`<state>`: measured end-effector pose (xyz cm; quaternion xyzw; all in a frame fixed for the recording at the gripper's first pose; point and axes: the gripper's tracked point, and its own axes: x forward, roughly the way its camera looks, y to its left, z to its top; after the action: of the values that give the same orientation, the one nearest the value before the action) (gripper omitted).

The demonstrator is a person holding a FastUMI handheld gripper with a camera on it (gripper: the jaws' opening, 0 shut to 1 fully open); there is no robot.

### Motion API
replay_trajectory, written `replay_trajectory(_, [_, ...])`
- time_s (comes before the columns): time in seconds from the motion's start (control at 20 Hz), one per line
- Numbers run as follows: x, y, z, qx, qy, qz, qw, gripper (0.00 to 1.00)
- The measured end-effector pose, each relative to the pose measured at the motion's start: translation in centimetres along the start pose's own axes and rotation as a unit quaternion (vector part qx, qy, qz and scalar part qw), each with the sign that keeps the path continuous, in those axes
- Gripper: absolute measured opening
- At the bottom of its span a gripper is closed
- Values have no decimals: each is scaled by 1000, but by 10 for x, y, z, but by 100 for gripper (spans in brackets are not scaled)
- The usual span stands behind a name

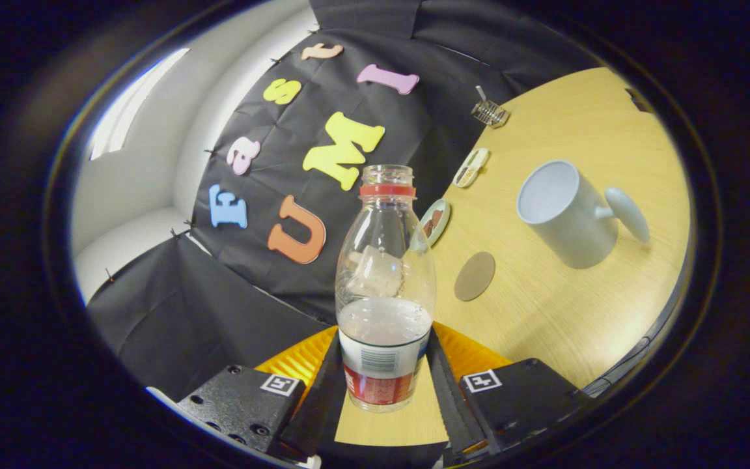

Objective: Take the bottle from table, then pour the juice into the cup, finally place the bottle on the coaster

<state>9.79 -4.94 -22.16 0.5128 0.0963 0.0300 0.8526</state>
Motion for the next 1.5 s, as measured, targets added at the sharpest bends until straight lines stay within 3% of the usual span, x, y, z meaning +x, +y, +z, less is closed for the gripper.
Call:
replay_trajectory(0.8, [1,4,19,185,-17,24,982,76])
replay_trajectory(1.5, [15,13,43,257,-35,38,965,76])
